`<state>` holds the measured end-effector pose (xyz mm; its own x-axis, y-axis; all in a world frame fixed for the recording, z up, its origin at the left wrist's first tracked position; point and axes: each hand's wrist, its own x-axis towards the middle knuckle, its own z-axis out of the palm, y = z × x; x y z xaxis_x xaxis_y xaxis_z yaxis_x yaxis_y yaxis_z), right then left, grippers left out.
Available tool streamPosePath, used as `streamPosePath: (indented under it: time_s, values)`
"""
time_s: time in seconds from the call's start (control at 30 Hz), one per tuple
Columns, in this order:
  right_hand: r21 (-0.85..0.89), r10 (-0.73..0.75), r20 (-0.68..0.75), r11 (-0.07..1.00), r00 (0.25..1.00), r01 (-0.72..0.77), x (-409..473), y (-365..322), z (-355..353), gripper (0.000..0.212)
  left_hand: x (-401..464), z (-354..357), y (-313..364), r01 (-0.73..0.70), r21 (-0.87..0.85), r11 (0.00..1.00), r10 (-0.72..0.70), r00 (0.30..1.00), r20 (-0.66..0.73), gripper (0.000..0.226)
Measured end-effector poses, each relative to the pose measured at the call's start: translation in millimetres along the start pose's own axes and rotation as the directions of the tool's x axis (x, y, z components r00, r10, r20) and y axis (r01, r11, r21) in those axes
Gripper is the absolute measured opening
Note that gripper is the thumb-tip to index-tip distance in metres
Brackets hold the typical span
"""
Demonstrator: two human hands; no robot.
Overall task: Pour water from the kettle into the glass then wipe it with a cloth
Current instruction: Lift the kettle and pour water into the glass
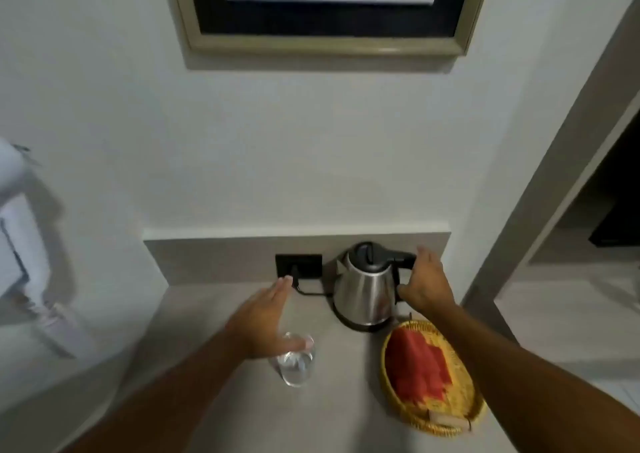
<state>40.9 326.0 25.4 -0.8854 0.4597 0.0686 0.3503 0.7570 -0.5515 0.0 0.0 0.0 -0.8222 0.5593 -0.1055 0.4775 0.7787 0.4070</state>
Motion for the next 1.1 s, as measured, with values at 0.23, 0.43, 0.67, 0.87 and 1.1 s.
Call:
streamPosePath:
  time_s: [0.23,0.43,0.67,0.87,1.1]
  values:
    - [0.432,0.317,-0.052,0.862,0.947,-0.264,17,21,41,0.054,-34,105,-27,0.194,-0.453,0.87,-0.218,0.976,-0.002,0.117]
    - [0.507,0.437,-0.02,0.78,0.899,-0.368,46,22,51,0.036,-29,136,-27,0.257,-0.615,0.745,-0.385,0.919,-0.082,0.086]
    - [0.468,0.353,0.005,0.826,0.936,-0.314,50,7,41,0.034,-24,149,-27,0.289,-0.741,0.606,-0.465,0.884,-0.035,0.082]
    - [0.229,-0.141,-0.05,0.962,0.989,0.148,25,-49,18,0.034,-27,135,-21,0.298,-0.743,0.599,-0.461,0.887,-0.016,0.083]
    - [-0.046,-0.625,-0.011,0.78,0.78,0.624,-15,-109,11,0.031,-31,128,-15,0.268,-0.781,0.564,-0.455,0.89,-0.024,0.077]
